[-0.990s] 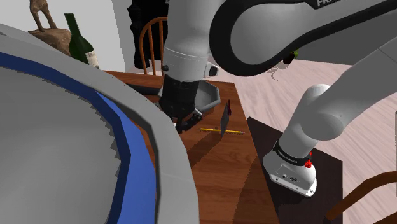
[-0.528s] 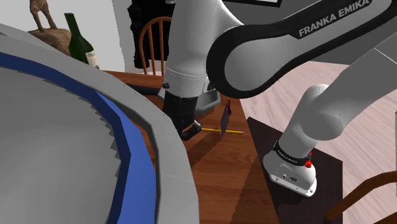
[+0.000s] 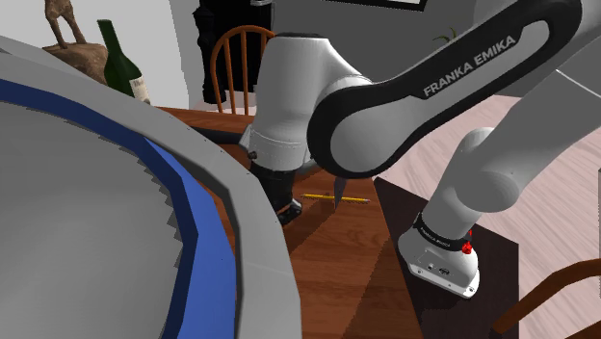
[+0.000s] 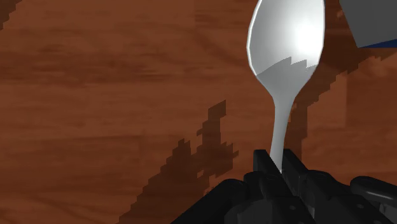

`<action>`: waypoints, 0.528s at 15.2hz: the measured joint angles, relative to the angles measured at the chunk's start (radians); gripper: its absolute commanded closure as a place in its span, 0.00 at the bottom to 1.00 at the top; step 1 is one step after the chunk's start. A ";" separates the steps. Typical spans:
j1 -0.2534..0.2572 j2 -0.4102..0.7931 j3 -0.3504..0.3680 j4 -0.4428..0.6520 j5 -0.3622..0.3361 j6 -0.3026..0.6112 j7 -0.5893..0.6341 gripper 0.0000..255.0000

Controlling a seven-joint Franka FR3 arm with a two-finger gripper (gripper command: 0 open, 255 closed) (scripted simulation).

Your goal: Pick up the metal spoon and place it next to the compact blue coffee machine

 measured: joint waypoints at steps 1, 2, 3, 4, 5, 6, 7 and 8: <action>-0.005 0.016 0.007 -0.004 -0.006 0.019 0.002 1.00; -0.004 0.023 0.011 -0.013 -0.004 0.035 0.002 1.00; -0.008 0.037 0.018 -0.017 -0.009 0.051 0.004 1.00; -0.010 0.050 0.025 -0.024 -0.013 0.071 0.008 1.00; -0.011 0.060 0.031 -0.028 -0.016 0.087 0.010 1.00; -0.013 0.066 0.033 -0.031 -0.018 0.095 0.009 1.00; -0.014 0.070 0.034 -0.032 -0.020 0.099 0.010 1.00; -0.014 0.072 0.035 -0.033 -0.020 0.101 0.011 1.00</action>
